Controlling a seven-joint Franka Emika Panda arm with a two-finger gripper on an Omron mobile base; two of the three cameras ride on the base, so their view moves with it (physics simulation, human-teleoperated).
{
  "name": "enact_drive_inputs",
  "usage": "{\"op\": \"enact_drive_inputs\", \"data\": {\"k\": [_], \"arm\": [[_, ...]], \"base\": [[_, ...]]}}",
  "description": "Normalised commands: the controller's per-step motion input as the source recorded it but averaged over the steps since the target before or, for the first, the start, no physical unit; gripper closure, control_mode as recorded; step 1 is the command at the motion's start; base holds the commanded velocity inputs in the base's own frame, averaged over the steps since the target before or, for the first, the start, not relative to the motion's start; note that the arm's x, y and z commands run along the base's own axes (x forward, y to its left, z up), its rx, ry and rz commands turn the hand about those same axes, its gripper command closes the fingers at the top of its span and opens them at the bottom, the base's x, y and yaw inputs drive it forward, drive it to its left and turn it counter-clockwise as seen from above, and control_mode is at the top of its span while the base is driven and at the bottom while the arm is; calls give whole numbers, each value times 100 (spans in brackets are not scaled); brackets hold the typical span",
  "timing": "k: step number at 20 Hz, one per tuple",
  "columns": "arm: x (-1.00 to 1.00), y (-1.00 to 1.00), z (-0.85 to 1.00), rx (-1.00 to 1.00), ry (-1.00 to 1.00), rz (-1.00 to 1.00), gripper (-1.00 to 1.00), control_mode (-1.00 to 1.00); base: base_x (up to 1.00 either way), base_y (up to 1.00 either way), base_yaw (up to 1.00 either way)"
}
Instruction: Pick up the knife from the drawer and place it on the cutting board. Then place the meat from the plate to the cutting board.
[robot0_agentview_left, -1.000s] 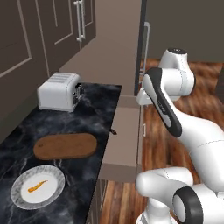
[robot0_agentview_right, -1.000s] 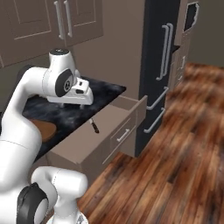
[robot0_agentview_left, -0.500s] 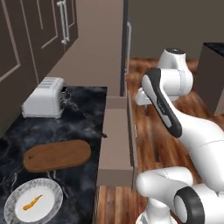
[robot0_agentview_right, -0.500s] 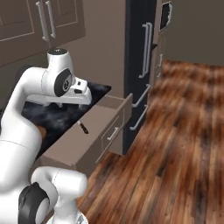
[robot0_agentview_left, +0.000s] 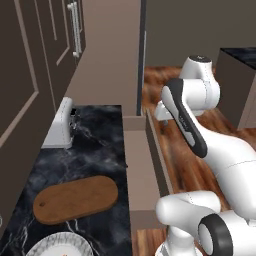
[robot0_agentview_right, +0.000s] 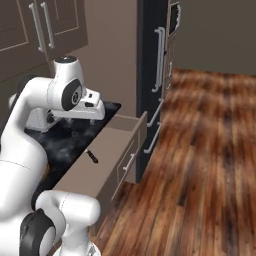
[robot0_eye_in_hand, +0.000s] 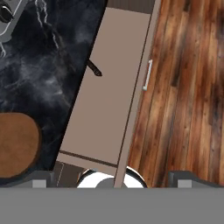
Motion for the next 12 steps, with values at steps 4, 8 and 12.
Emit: {"op": "enact_drive_inputs", "data": {"k": [4, 8, 12], "arm": [[0, 0, 0, 0, 0, 0, -100, 100], [-1, -13, -11, 0, 3, 0, -100, -100], [-1, -27, -16, 0, 3, 0, -100, -100]], "base": [[37, 1, -5], [0, -2, 0], [0, 0, 0]]}}
